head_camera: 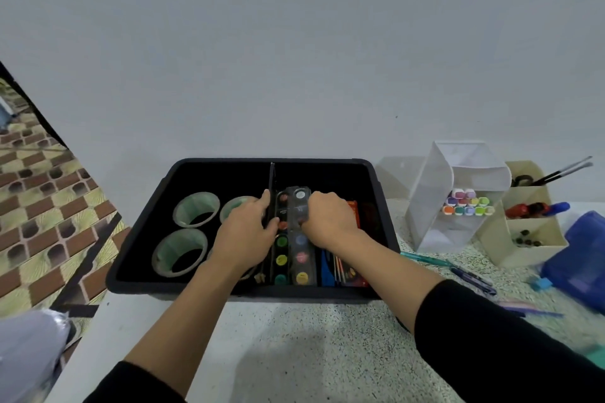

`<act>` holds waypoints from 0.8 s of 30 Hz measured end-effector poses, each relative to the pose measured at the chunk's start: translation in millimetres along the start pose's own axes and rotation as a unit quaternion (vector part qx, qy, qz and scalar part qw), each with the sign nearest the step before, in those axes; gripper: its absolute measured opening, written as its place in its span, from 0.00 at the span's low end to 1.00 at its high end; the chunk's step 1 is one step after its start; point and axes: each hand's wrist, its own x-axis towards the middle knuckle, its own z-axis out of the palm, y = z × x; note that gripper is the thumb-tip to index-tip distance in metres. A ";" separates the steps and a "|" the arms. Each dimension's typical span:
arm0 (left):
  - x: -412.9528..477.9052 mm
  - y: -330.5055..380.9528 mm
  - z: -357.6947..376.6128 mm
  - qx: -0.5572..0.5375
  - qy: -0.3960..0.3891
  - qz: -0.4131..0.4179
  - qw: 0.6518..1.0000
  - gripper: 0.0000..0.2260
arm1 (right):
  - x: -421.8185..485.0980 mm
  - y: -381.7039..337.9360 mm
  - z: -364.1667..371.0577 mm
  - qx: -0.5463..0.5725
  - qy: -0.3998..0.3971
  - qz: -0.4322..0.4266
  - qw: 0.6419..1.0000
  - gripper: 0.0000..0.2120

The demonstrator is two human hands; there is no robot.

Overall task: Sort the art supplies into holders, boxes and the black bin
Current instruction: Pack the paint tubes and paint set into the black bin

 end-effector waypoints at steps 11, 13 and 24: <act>-1.4 4.8 0.9 0.015 0.014 0.008 1.000 0.28 | -2.3 10.0 13.2 0.045 -0.042 0.009 0.998 0.09; -3.7 6.7 -1.2 0.027 0.024 0.011 0.999 0.29 | -10.4 9.7 11.5 -0.012 -0.020 -0.014 1.000 0.09; -29.0 8.7 -13.5 0.086 -0.012 0.091 0.992 0.20 | -28.5 46.2 12.5 -0.113 -0.178 -0.030 0.977 0.21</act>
